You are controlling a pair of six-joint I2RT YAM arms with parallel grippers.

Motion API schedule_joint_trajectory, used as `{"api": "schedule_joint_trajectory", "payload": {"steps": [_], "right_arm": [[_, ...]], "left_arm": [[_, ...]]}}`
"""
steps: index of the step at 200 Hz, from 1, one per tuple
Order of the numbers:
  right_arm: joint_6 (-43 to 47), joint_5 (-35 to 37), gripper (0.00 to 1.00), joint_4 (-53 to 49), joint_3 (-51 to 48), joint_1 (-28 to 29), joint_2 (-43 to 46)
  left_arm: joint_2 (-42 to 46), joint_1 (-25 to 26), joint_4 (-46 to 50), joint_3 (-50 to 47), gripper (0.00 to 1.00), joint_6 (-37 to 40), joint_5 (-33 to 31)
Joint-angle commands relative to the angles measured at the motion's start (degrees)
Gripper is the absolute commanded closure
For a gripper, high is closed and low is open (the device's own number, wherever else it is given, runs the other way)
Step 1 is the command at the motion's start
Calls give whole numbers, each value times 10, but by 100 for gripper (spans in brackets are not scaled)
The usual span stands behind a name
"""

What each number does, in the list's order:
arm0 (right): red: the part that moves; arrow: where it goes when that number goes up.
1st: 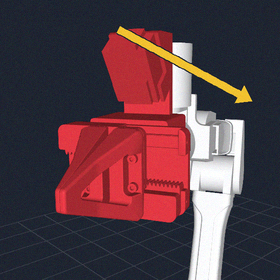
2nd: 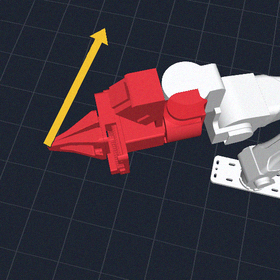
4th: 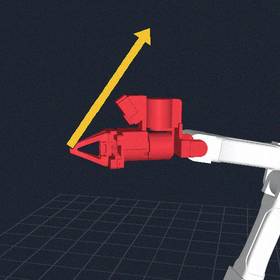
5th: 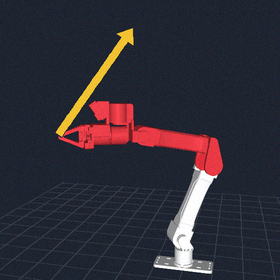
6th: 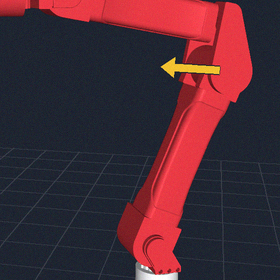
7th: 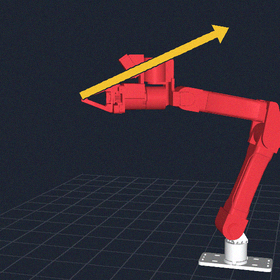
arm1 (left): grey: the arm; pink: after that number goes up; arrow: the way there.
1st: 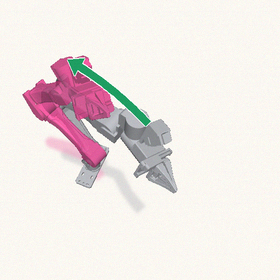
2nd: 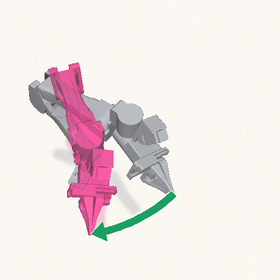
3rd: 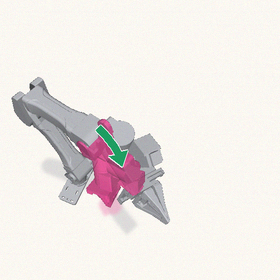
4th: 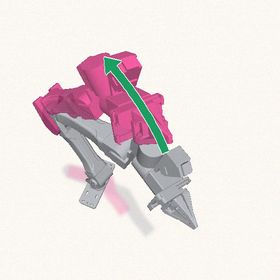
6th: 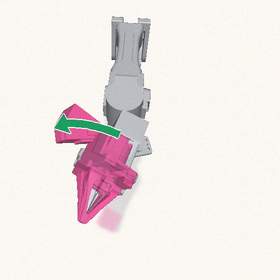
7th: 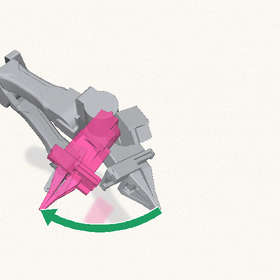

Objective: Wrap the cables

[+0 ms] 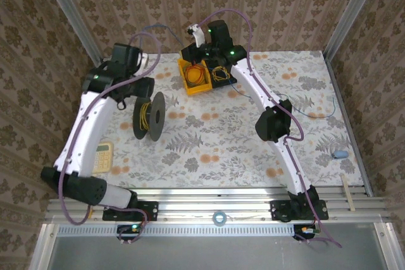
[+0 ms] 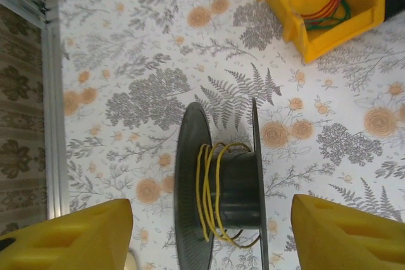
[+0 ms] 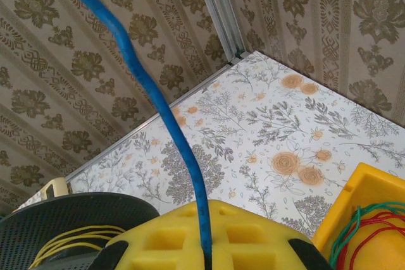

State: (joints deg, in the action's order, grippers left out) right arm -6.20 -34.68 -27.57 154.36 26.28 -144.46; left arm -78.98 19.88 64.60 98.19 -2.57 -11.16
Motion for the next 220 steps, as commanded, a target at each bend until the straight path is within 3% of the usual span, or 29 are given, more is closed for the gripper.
{"api": "schedule_joint_trajectory", "payload": {"steps": [1, 38, 87, 123, 141, 158, 220], "right_arm": [[5, -1, 100, -11, -7, 0, 5], [10, -7, 100, -11, -15, 5, 9], [28, -17, 100, -29, -23, 15, 10], [40, -26, 100, -29, -52, 24, 18], [43, -29, 100, -27, -65, 25, 22], [43, -34, 100, -27, -67, 25, 21], [59, -56, 100, -45, -78, 26, 18]], "left_arm": [[49, -27, 69, -50, 47, 10, 18], [112, -122, 42, -238, 36, -10, 129], [111, -154, -33, -304, 55, -20, 210], [83, -154, -47, -317, 85, -21, 206], [82, -154, -52, -325, 95, -20, 206], [79, -155, -53, -326, 100, -21, 202], [23, -159, -56, -247, 100, 21, 163]]}}
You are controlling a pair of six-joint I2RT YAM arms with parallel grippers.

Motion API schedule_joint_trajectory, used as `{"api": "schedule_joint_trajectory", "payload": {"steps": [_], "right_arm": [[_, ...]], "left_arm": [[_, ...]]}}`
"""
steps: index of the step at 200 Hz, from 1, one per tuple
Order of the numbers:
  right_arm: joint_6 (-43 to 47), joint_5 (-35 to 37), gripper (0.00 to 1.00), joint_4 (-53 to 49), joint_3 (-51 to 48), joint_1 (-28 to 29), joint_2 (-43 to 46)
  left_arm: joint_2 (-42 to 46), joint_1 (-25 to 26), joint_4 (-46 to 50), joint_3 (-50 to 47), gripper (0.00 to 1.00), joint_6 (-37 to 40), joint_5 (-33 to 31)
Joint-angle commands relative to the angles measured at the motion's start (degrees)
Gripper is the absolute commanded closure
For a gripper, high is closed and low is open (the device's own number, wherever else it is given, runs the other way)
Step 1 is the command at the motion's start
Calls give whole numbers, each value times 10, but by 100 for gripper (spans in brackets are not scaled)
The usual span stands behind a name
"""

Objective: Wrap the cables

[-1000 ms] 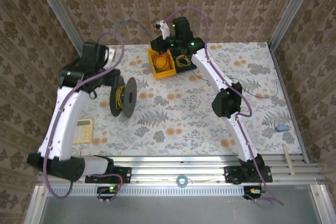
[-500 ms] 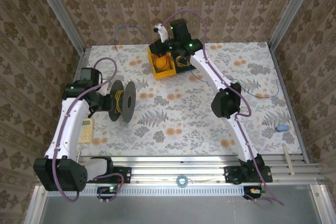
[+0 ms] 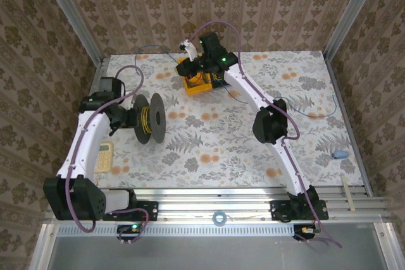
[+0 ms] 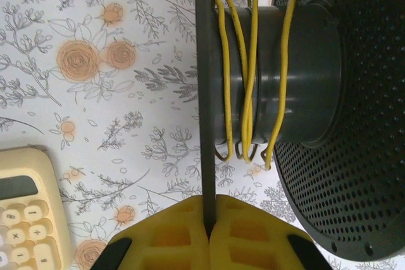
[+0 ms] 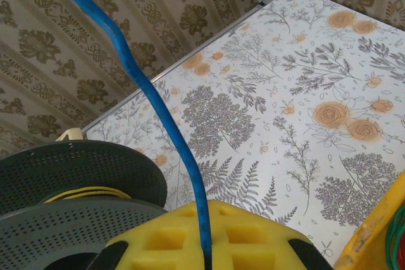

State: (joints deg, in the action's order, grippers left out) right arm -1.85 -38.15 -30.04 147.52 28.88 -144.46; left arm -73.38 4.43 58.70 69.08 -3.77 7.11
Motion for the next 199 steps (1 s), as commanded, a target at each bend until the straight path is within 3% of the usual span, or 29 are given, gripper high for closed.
{"api": "schedule_joint_trajectory", "payload": {"steps": [1, 81, 199], "right_arm": [[16, -22, 100, -21, -11, 0, 18], [5, -4, 100, -11, -44, 3, 2], [-26, 19, 100, -10, -31, 20, -70]], "left_arm": [[-34, -4, 3, 46, 100, 35, -20], [-189, -23, 14, 233, 100, 96, -54], [-244, -29, 3, 275, 100, 97, -39]]}}
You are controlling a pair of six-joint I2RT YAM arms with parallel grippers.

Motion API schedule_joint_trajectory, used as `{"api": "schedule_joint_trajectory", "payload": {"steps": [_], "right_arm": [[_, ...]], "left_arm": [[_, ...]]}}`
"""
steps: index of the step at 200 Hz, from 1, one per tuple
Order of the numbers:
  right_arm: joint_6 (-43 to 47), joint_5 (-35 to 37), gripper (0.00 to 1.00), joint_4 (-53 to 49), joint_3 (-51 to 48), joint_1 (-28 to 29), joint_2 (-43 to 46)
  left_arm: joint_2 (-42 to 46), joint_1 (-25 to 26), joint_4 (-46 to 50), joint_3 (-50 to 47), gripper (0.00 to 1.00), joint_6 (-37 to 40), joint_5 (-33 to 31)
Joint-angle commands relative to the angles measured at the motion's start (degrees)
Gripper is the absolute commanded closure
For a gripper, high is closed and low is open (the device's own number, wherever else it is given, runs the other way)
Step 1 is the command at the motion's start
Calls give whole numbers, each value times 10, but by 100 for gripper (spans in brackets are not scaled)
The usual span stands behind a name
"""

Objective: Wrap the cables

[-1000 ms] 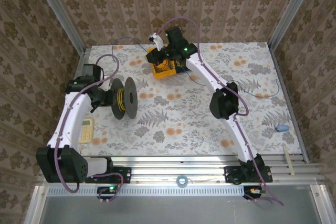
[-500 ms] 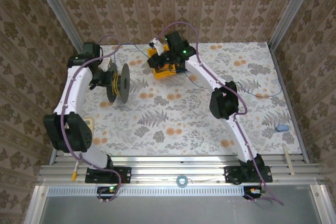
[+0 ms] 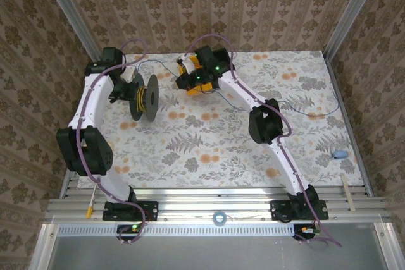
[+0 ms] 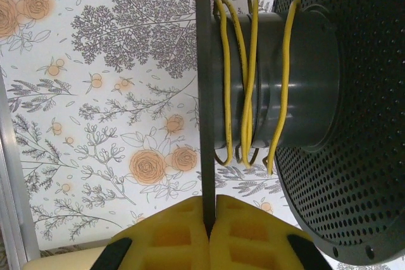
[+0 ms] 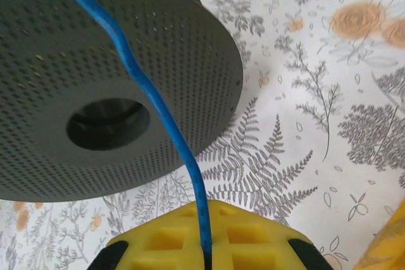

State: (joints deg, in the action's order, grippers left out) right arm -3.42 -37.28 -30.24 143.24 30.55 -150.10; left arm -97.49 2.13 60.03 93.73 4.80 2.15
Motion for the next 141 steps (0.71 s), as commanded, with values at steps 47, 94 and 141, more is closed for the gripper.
{"api": "schedule_joint_trajectory", "payload": {"steps": [47, 94, 141], "right_arm": [[-11, 16, 100, -9, 13, 4, -23], [-11, 38, 100, -13, 13, 6, -29], [-12, 75, 100, -25, 16, 7, -35]], "left_arm": [[-8, -9, -2, 47, 100, 10, 10], [-11, -11, 4, 58, 100, 12, 14], [-15, -10, -2, 54, 100, 5, 23]]}}
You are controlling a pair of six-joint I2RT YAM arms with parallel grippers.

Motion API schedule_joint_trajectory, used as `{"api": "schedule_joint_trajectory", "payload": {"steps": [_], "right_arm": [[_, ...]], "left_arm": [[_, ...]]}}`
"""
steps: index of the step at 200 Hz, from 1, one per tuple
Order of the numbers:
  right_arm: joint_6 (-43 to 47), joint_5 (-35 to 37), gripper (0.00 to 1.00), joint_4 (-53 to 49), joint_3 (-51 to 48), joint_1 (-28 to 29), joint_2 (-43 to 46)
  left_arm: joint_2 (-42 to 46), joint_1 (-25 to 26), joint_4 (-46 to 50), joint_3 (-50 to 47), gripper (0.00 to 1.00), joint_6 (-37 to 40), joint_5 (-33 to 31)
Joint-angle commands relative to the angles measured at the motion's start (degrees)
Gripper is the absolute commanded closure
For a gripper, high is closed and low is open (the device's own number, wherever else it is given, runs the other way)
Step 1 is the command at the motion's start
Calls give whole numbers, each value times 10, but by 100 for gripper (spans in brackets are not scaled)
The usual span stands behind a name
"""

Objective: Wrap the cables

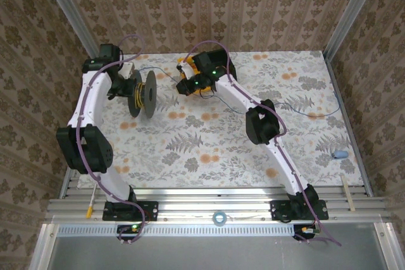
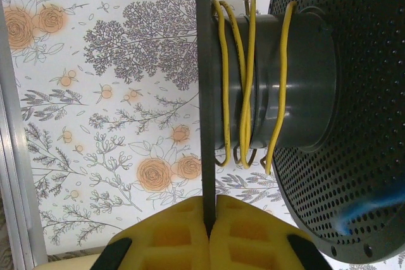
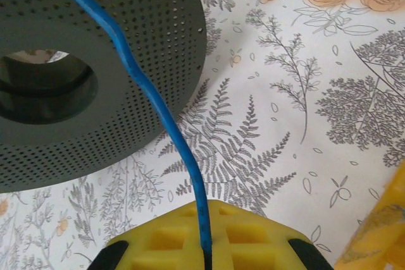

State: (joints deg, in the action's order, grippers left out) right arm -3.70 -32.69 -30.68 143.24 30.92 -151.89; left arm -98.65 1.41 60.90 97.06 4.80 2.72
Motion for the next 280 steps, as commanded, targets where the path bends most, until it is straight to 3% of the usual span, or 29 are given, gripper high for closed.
{"api": "schedule_joint_trajectory", "payload": {"steps": [1, 109, 280], "right_arm": [[-8, 30, 100, -21, 16, 4, -17], [14, 90, 100, -55, 29, 11, -22], [17, 103, 100, -61, 33, 10, -25]], "left_arm": [[-3, -3, -11, 20, 100, 5, 18], [-28, 21, -22, 28, 100, -10, 13], [-42, 25, 9, 77, 78, -15, -14]]}}
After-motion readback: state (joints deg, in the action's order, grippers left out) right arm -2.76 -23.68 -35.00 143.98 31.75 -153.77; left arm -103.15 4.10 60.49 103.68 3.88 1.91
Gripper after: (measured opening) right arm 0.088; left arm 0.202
